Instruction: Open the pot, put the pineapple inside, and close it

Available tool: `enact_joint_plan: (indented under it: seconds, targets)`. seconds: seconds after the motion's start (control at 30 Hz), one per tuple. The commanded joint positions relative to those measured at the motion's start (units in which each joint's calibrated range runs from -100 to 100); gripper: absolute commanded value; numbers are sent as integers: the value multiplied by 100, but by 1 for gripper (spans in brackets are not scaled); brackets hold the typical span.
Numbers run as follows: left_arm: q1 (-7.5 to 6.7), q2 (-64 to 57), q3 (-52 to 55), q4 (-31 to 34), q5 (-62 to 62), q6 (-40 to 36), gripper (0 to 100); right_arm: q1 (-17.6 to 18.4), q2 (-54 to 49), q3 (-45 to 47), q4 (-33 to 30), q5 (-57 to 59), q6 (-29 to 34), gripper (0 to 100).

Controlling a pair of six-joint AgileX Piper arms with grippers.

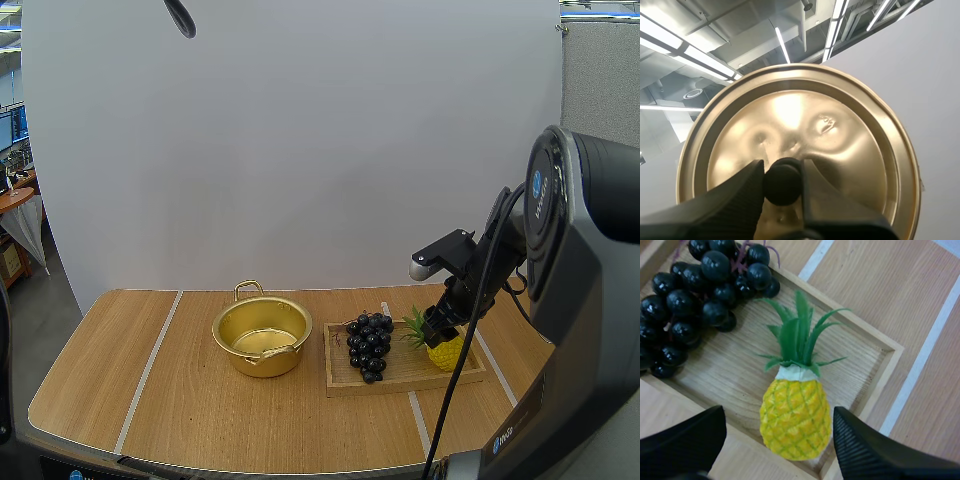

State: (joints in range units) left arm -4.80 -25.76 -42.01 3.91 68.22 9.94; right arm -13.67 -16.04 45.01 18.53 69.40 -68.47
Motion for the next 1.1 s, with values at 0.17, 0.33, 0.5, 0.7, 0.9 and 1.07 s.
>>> enact_joint_plan:
  seconds: [0.17,0.33,0.5,0.7,0.9,1.07]
  targets:
    - [-24,-19,-31,65,-192,-60,0,15,296,-28,-81,-355,68,100]
    - [-24,-19,-31,65,-192,-60,0,65,499,-28,-81,-478,107,100]
    - [-24,-19,-31,65,-192,-60,0,111,656,-28,-81,-619,144,100]
    - [-24,-19,-31,65,-192,-60,0,111,871,-28,-92,-736,144,100]
    - [-24,-19,-31,65,-192,-60,0,111,1006,-28,-105,-869,144,100]
    - [-24,-19,-31,65,-192,-60,0,111,1006,-28,-127,-1131,176,100]
